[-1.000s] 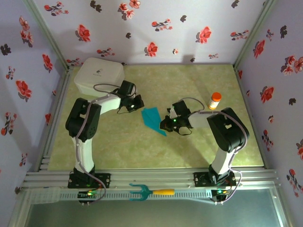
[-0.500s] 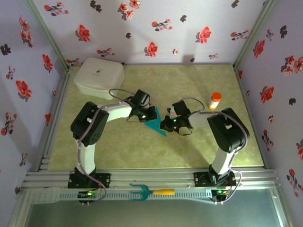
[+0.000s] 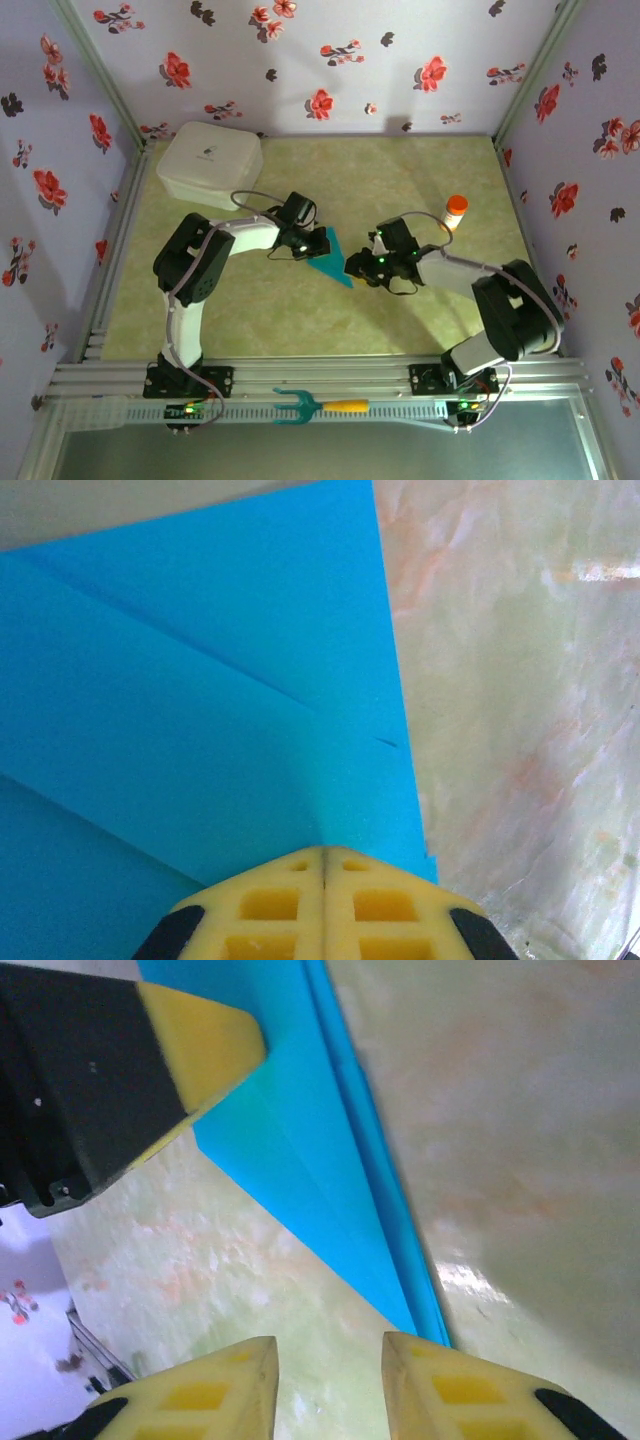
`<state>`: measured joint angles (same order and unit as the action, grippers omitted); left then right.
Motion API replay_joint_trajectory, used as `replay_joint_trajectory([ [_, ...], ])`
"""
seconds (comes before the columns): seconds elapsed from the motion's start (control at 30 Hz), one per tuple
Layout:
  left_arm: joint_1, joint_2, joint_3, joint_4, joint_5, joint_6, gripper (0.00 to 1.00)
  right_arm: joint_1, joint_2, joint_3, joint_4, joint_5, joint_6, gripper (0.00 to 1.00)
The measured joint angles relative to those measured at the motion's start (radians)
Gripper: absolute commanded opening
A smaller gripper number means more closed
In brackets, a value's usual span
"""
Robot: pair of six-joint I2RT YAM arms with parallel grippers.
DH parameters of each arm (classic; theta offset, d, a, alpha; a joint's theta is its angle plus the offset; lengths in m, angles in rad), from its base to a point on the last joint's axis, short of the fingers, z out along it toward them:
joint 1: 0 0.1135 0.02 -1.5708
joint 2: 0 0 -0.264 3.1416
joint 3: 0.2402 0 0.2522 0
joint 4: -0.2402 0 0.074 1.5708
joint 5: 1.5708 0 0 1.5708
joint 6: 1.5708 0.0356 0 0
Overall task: Fold a paper plane with a square sheet of paper (pick it up from the middle)
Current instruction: Fourth fold the wing at the center of the table.
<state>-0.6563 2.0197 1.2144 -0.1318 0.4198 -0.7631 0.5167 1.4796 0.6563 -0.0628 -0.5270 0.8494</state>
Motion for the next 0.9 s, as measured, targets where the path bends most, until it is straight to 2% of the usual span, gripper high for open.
replay_joint_trajectory([
  [0.37, 0.0, 0.0, 0.0, 0.004, 0.0, -0.003, 0.04, 0.0, 0.005, -0.042, -0.01, 0.0, 0.077, 0.35],
  [0.9, 0.0, 0.0, 0.0, 0.005, 0.003, -0.016, 0.04, 0.0, 0.06, -0.043, 0.018, -0.013, 0.079, 0.34],
])
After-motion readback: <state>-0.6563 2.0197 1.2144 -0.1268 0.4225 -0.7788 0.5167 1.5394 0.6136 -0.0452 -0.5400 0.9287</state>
